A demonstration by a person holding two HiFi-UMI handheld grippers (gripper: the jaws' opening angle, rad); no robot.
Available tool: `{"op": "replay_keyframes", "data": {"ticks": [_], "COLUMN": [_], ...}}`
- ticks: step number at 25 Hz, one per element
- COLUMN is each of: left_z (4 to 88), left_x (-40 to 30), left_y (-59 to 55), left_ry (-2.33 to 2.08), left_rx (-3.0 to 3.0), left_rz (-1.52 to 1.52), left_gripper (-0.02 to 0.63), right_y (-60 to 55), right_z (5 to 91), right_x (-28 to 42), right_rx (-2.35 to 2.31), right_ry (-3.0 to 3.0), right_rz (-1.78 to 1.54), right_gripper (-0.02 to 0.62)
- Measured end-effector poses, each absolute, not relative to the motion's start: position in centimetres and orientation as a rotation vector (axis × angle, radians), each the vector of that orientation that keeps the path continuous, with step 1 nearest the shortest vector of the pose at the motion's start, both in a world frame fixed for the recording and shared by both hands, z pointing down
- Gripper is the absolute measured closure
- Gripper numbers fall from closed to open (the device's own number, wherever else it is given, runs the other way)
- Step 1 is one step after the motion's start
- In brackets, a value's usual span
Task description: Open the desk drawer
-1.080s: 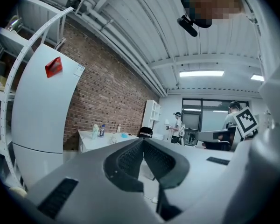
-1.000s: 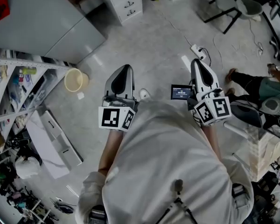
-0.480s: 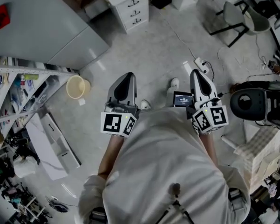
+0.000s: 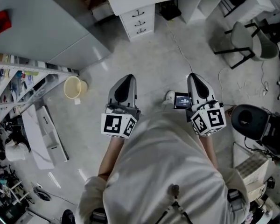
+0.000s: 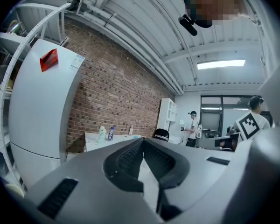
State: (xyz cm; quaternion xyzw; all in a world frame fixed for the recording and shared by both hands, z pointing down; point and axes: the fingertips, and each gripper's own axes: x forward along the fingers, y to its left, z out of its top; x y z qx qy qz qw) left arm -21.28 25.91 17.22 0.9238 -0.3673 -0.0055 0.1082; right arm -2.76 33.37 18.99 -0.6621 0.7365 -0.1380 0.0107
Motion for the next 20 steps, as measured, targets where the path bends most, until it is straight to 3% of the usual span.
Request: {"op": "replay_keyframes", "data": {"ticks": [11, 20], "left_z": [18.0, 19.4], "left_x": [-10.1, -6.2], "left_y": [25.7, 21.7], "left_ry": [-1.251, -1.249], "left_rx": [2.666, 2.681], "left_rz": [0.013, 0.091], "left_gripper": [0.598, 0.598], "right_y": [29.4, 26.3], "right_z": [19.0, 21.0], "right_x": [7.7, 11.1], "right_rx": [-1.897, -1.906], "right_ry": [2.477, 2.478], "right_rz": [-0.397, -0.5], "right_gripper": [0.569, 0.568]}}
